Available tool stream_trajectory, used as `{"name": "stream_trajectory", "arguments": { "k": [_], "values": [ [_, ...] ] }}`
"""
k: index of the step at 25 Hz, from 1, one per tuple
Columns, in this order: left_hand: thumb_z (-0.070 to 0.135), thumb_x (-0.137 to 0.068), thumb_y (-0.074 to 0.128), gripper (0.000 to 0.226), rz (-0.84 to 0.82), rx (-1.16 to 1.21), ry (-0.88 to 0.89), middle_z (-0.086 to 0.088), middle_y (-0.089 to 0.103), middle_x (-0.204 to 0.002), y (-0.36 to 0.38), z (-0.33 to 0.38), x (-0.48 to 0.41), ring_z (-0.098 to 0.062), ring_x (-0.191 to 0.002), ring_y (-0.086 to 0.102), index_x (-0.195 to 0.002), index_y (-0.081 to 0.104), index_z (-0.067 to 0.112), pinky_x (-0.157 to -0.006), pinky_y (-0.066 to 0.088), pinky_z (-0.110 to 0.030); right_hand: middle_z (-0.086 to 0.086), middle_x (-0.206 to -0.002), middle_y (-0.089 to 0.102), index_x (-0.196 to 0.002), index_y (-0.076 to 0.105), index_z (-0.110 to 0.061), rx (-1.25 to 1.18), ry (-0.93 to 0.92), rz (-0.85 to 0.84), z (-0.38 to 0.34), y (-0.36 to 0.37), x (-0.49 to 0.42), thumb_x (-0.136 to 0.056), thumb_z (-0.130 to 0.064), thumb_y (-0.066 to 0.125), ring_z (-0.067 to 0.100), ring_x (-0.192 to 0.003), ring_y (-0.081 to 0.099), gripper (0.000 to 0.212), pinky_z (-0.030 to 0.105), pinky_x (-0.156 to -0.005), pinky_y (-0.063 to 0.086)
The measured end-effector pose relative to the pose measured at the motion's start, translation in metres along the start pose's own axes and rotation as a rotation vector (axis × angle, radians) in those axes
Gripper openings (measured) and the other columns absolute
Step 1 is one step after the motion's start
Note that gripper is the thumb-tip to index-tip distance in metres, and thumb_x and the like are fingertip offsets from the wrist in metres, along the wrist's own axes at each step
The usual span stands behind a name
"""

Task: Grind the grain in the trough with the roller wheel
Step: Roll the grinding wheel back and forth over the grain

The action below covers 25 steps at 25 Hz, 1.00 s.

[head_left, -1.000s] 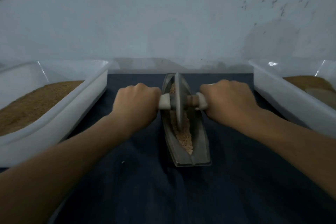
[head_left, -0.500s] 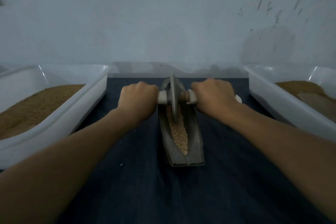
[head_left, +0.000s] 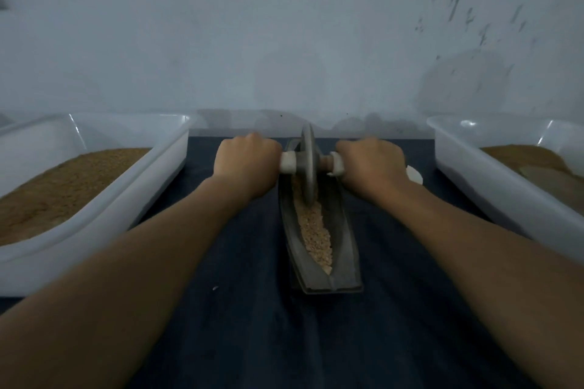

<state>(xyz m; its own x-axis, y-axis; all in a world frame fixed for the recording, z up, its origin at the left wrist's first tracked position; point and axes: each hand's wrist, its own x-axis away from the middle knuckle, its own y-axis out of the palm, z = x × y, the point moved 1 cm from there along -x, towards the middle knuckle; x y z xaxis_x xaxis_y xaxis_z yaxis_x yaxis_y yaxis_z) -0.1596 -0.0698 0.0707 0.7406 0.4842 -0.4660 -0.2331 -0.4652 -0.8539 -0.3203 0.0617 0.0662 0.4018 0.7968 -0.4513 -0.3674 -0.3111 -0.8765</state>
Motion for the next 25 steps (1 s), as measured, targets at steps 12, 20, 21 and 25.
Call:
{"name": "stream_trajectory", "arguments": {
  "k": [12,20,21,25],
  "values": [
    [0.026,-0.091,0.055,0.012,-0.092,0.004,-0.03,-0.002,0.059,-0.087,0.002,0.0,-0.004,-0.027,-0.08,0.062,-0.098,0.064,0.022,-0.062,0.041,-0.035,0.001,-0.087,0.066,-0.089,0.056,-0.024,0.04,0.044,-0.012,-0.007,-0.004,0.002,-0.092,-0.033,0.063,0.026,-0.076,0.061,0.011,0.031,-0.06,0.039],
    [0.022,-0.051,0.076,0.043,0.251,-0.009,0.216,0.005,0.032,-0.049,-0.01,-0.011,0.065,-0.019,-0.037,0.026,-0.064,0.036,0.023,-0.05,0.007,-0.018,-0.011,-0.061,0.037,-0.077,0.02,-0.037,0.05,-0.101,0.247,0.018,0.001,0.085,-0.071,-0.035,0.07,0.017,-0.047,0.035,0.05,0.02,-0.047,0.013],
    [0.022,-0.055,0.075,0.04,0.21,-0.065,0.18,0.005,0.031,-0.051,-0.01,-0.007,0.056,-0.021,-0.038,0.03,-0.065,0.036,0.023,-0.049,0.006,-0.02,-0.01,-0.062,0.042,-0.076,0.024,-0.035,0.09,-0.074,0.221,0.016,0.002,0.076,-0.074,-0.034,0.069,0.017,-0.05,0.036,0.045,0.022,-0.047,0.012],
    [0.022,-0.089,0.056,0.004,0.027,-0.038,-0.013,0.0,0.057,-0.079,-0.001,0.001,0.006,-0.028,-0.073,0.061,-0.086,0.054,0.021,-0.057,0.034,-0.032,-0.001,-0.092,0.066,-0.095,0.055,-0.026,0.047,0.052,0.033,-0.004,-0.003,0.012,-0.093,-0.031,0.063,0.026,-0.081,0.063,0.01,0.031,-0.059,0.034]
  ]
}}
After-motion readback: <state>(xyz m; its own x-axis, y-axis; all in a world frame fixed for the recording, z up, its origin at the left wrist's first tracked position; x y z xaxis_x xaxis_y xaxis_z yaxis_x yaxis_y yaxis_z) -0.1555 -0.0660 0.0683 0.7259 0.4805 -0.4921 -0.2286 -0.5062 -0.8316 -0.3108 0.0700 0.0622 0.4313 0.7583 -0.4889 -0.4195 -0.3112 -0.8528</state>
